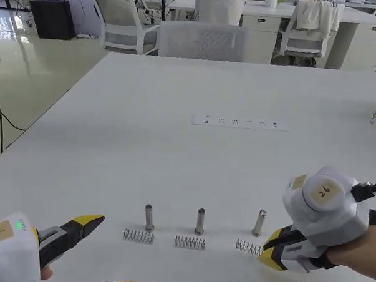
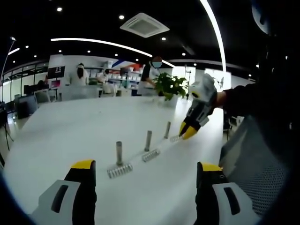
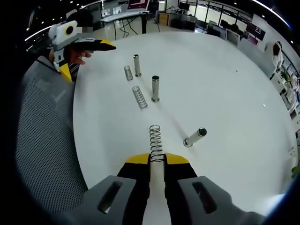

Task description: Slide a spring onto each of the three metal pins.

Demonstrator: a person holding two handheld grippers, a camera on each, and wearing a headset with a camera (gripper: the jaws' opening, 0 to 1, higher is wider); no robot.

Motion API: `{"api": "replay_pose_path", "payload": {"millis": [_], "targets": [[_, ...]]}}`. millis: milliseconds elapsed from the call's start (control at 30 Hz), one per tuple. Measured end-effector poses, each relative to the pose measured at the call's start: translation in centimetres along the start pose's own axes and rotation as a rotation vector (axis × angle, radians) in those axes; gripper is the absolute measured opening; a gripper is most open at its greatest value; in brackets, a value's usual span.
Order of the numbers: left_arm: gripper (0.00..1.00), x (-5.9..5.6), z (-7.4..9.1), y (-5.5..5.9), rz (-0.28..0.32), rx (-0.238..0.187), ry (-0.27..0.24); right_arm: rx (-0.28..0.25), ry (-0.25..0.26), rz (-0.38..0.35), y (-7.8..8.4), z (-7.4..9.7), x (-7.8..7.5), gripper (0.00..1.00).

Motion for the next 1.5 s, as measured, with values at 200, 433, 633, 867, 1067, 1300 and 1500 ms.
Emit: {"api": "replay_pose_path", "payload": {"millis": [200,433,633,867,1067,1300,1500], "targets": [[0.72,-1.0,-0.1,0.3,0.0,0.022,0.053,-0.017,-0.028,0.029,-1.4,0.5,0.8,0.08],[0.6,-2.0,-0.4,0.4,-0.015,0.038,0.107,-0.019,-0.052,0.069,-2.3,0.6,1.5,0.08],[0.56,-3.0,-1.1,0.5,-0.039,0.071,0.155,-0.022,-0.066,0.087,-3.0,0.8,2.1,0.08],[0.5,-4.0,-1.9,0.5,-0.087,0.123,0.218,-0.031,-0.082,0.12,-3.9,1.1,2.8,0.08],[0.48,-4.2,-2.6,0.1,-0.118,0.135,0.253,-0.038,-0.099,0.142,-4.6,1.2,3.3,0.08],[0.46,-4.6,-3.0,0.2,-0.135,0.146,0.277,-0.035,-0.113,0.16,-4.9,1.3,3.7,0.08],[0.45,-4.9,-3.3,0.0,-0.151,0.153,0.291,-0.034,-0.135,0.181,-5.3,1.3,4.2,0.08]]}}
Point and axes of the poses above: the centre of the closed fingertips' face, and the gripper's own axes: z roughly backward along the fingers, x roughly to its left, y roughly out of its underside, the point moved 2 cm from there along z, roughly backward along the fingers, and after that the axes turned 10 degrees about z, right-handed, at the moved point
